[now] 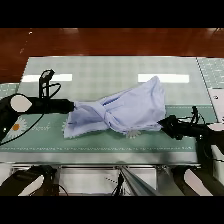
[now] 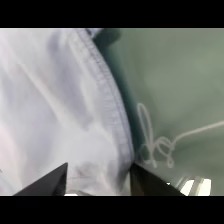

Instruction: Fold the shirts.

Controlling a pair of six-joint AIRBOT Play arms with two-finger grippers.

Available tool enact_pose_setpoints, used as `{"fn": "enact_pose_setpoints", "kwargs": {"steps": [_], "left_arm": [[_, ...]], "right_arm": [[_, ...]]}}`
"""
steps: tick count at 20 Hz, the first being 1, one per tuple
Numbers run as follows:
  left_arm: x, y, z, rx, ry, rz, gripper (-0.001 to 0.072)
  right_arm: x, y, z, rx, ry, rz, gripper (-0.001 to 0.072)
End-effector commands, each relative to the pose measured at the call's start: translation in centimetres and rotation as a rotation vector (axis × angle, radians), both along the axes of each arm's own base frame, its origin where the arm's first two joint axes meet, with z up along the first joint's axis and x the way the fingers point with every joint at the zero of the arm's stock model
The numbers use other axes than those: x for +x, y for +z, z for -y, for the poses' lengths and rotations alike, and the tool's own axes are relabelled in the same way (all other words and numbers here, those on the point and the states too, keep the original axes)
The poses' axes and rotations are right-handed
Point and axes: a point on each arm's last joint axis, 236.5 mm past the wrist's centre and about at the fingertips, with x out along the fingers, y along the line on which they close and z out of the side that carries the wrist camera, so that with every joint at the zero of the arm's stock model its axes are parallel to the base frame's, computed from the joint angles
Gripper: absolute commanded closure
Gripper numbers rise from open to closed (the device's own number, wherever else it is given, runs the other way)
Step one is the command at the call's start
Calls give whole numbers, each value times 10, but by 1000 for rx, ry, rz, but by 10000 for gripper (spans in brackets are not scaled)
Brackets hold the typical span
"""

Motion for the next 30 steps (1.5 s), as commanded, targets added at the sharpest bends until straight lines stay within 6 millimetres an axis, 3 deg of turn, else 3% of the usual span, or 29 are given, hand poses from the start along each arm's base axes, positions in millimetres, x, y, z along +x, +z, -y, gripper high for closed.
{"fn": "enact_pose_setpoints", "kwargs": {"steps": [1,2,3,5,7,8,10,12,15,17,18,21,25,28,30], "left_arm": [[2,1,0,0,5,8,688],[2,2,-1,0,6,9,688],[4,4,-1,-1,7,14,688],[14,20,-3,3,7,61,688],[34,62,-5,-12,23,164,688],[45,93,-7,-23,32,236,688],[61,175,-14,-40,53,424,688],[61,260,-24,-36,70,618,688],[25,384,-31,-53,78,902,688],[-13,443,-31,-82,67,1035,688],[-32,460,-32,-85,58,1073,688],[-90,482,-32,-100,31,1100,688],[-145,464,-31,-151,32,1001,689],[-165,438,-30,-189,53,861,689],[-168,411,-29,-177,54,738,689]], "right_arm": [[13,0,-20,-24,19,58,368],[14,3,-25,-31,50,73,573],[18,10,-27,-29,76,91,685],[31,40,-30,-21,172,183,685],[52,97,-29,-30,262,336,685],[64,136,-25,-54,292,435,685],[86,225,-8,-161,287,659,686],[98,329,18,-317,199,907,686],[75,479,36,-480,33,1227,686],[49,540,30,-567,22,1356,687],[36,565,28,-608,13,1406,686],[2,617,22,-682,-31,1500,686],[-31,651,9,-712,-45,1570,687],[-45,646,15,-807,-41,1498,687],[-46,623,28,-911,-9,1378,687]]}}
